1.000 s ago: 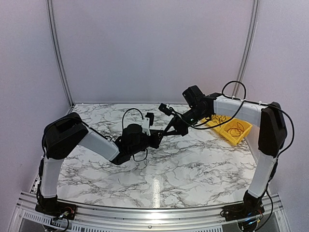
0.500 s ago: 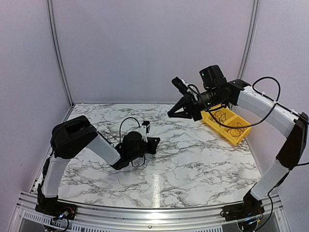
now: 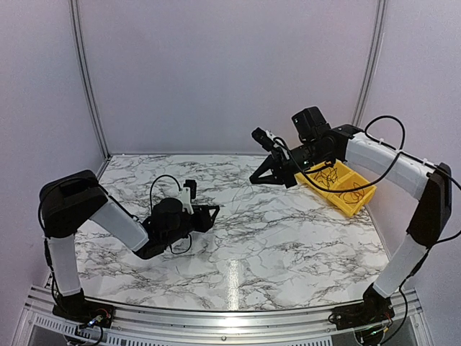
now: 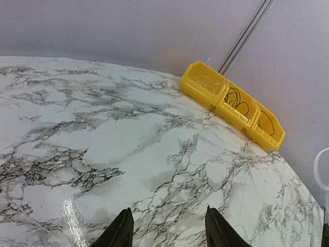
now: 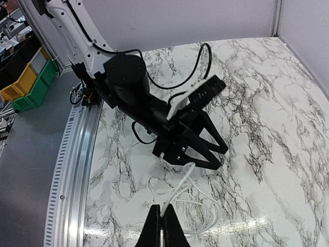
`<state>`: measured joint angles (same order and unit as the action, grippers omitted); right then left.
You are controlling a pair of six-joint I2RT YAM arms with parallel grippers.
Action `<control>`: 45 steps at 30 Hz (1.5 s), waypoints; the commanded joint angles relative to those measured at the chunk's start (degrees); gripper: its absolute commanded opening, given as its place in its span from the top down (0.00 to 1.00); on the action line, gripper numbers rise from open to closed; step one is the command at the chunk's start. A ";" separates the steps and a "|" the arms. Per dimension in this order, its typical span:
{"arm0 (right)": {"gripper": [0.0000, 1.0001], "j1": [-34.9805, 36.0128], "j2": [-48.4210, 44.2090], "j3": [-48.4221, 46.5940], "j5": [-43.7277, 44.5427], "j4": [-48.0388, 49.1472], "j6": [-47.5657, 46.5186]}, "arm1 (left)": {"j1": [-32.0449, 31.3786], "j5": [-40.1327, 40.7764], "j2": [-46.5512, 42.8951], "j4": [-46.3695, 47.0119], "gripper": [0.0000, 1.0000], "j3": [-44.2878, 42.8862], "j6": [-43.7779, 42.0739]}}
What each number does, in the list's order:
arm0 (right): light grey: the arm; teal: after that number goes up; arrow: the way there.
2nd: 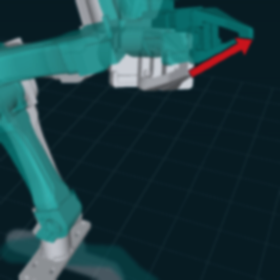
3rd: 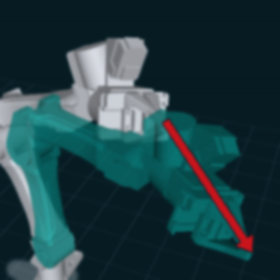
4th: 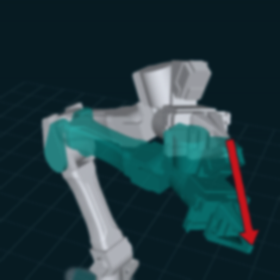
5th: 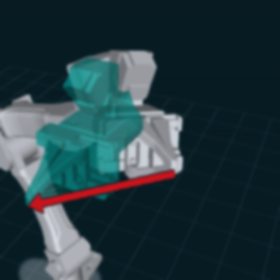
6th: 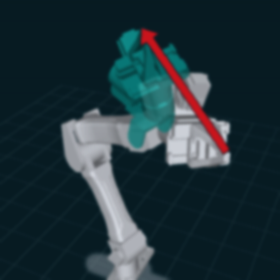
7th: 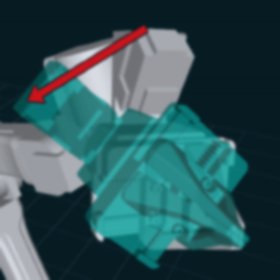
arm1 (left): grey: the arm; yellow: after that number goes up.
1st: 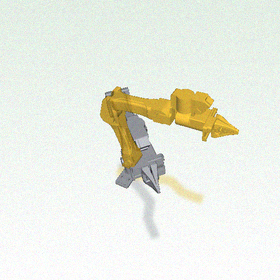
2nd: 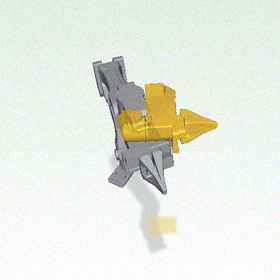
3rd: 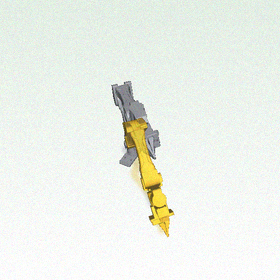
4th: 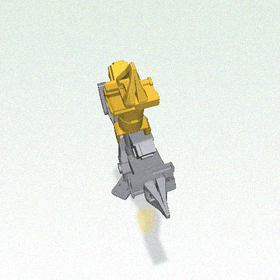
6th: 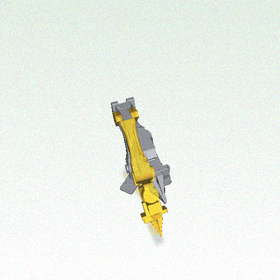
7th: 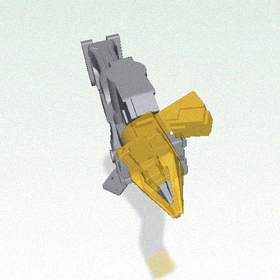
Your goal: Untangle the cables
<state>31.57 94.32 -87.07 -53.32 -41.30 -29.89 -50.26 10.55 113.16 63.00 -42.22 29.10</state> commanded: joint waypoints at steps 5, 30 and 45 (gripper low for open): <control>1.00 -0.20 2.24 0.32 3.73 1.64 0.01 | 0.16 -10.02 -9.73 4.97 0.46 0.55 -4.25; 1.00 0.15 2.79 0.78 1.69 1.78 0.46 | -0.96 -15.20 3.44 4.24 0.69 -14.21 -0.87; 1.00 1.12 0.31 -0.31 -3.83 -0.86 -0.85 | 1.19 -8.14 14.40 4.48 0.92 -21.98 7.78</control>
<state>32.01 96.84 -86.39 -53.87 -40.80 -29.89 -50.15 -0.27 124.81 67.05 -62.28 33.87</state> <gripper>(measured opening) 0.019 0.103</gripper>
